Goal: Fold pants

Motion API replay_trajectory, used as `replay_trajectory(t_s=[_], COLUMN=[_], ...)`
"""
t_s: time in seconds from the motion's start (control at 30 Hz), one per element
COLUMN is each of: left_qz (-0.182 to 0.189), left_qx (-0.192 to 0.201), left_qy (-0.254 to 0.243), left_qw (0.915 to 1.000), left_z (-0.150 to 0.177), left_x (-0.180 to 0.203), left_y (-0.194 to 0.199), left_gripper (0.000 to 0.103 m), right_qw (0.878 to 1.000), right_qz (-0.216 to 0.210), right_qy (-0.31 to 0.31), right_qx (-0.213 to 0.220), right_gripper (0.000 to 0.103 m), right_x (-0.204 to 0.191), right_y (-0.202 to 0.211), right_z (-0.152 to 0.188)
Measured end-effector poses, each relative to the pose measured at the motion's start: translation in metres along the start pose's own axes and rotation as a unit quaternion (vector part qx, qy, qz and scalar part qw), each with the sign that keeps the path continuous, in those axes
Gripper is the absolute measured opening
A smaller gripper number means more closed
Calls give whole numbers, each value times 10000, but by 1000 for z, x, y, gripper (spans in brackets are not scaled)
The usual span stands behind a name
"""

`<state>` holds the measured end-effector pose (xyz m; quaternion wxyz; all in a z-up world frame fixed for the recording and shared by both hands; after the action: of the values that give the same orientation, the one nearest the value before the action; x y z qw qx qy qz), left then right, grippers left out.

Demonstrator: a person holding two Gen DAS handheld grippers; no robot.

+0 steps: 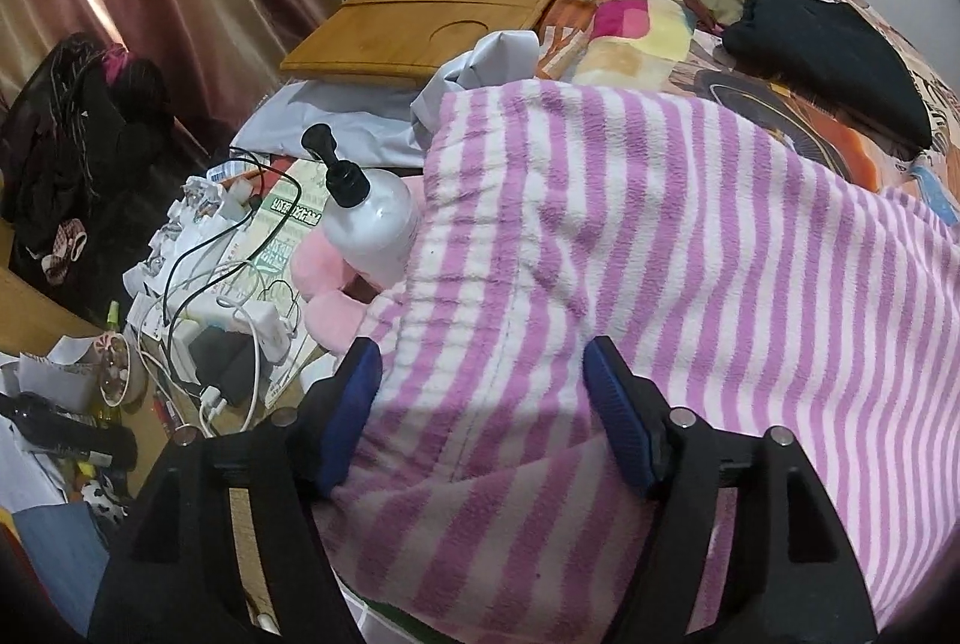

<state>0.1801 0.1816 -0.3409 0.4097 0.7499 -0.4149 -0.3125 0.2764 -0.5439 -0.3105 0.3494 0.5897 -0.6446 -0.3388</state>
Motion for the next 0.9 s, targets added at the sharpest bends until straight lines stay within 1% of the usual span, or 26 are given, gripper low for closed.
replay_trajectory(t_s=[0.07,0.13,0.17,0.27,0.37,0.43,0.5,0.57,0.63,0.67,0.73,0.77,0.83,0.9], left_qz=[-5,-25,-37,-73,-105,-111,-164,-113,262,406,678,887,1230,1666], left_qx=[-4,9,14,35,15,-6,190,411,635,755,1089,1256,1404,1516], left_qy=[2,-26,-46,-125,-116,-126,-448,-686,-826,-909,-1209,-1402,-1658,-1986], left_qw=[10000,10000,10000,9999,9999,9999,9987,9967,9942,9922,9843,9781,9683,9538], left_z=[0,0,0,0,0,-3,-9,-18,-32,-39,-55,-62,-71,-76], left_x=[0,0,1,2,2,6,18,33,53,65,98,121,156,201], left_y=[0,0,0,2,5,12,30,50,76,89,118,135,155,173], left_gripper=[73,73,73,73,72,68,68,68,68,68,68,68,68,68], right_qw=[10000,10000,9999,9998,9996,9996,9996,9992,9986,9982,9973,9969,9958,9947], right_qz=[3,11,-12,-44,-182,-260,-266,-270,-317,-343,-454,-512,-614,-669], right_qy=[-95,-54,-38,-100,-181,-121,25,134,194,205,178,166,170,260], right_qx=[-28,-67,-117,-144,-115,-45,107,251,386,440,553,579,661,738], right_gripper=[10,10,12,21,22,24,33,36,37,37,37,37,37,37], right_x=[8,8,7,7,8,4,-3,-10,-18,-20,-26,-29,-34,-42], right_y=[-8,-15,-16,-9,5,17,31,41,51,54,62,64,72,82], right_z=[-5,-7,-7,-13,-18,-26,-33,-40,-47,-50,-53,-53,-52,-48])
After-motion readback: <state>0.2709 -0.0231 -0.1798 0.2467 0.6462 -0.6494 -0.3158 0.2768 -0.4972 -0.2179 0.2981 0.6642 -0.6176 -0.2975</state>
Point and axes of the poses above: each gripper's, at about its wrist camera, not at the fingertips, and y roughly against the way its jaws point, x to its right, z to its underside, the point moved 2 cm from there along -y, roughly the way its jaws point, and after that the axes turned 1 degree about y, right-handed, at the moved point
